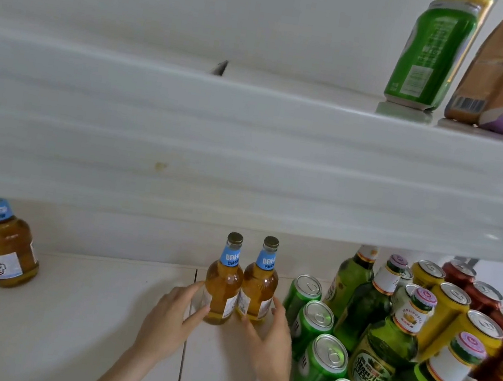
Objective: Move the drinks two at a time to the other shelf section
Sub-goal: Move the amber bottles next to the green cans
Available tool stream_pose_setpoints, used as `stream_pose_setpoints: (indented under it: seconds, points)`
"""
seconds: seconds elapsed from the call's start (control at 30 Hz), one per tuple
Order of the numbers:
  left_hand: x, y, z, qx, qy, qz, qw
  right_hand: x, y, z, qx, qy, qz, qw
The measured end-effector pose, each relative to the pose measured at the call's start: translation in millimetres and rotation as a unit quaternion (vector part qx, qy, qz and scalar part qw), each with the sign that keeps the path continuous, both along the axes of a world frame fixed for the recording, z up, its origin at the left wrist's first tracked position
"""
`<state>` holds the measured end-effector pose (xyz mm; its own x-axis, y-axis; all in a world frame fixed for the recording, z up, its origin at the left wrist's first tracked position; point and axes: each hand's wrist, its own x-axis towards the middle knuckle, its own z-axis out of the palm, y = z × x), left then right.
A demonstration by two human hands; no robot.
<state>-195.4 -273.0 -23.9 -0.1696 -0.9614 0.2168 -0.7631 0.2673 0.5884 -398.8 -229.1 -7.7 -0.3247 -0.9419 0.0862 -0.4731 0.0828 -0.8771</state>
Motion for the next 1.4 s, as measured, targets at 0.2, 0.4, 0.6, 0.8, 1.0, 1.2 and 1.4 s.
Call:
stream_pose_setpoints:
  seconds: [0.2,0.4,0.6,0.8,1.0,1.2,1.4]
  points:
    - [20.8,28.8,-4.9,-0.057,-0.216,0.015,0.975,2.9,27.6,-5.8,0.044,0.282,0.015,0.958]
    - [25.8,64.8,-0.3,-0.035,-0.283,0.015,0.958,8.9,61.0,-10.1,0.032,0.426,0.007,0.904]
    - [36.8,102.3,-2.2,-0.018,-0.289,0.026,0.957,16.2,103.5,-14.2,0.049,0.467,0.031,0.883]
    - [53.4,146.3,-1.5,-0.013,-0.296,0.021,0.955,32.1,148.0,-11.3,0.044,0.474,0.029,0.879]
    - [80.9,198.7,3.7,-0.027,-0.318,0.017,0.948,58.8,196.6,-9.1,0.037,0.464,0.025,0.885]
    - [116.2,249.2,9.6,-0.026,-0.332,0.022,0.943,96.8,238.8,-13.5,0.039,0.45,0.039,0.891]
    - [164.6,279.5,10.0,-0.022,-0.349,0.03,0.936,144.5,260.2,-11.1,0.058,0.417,0.051,0.905]
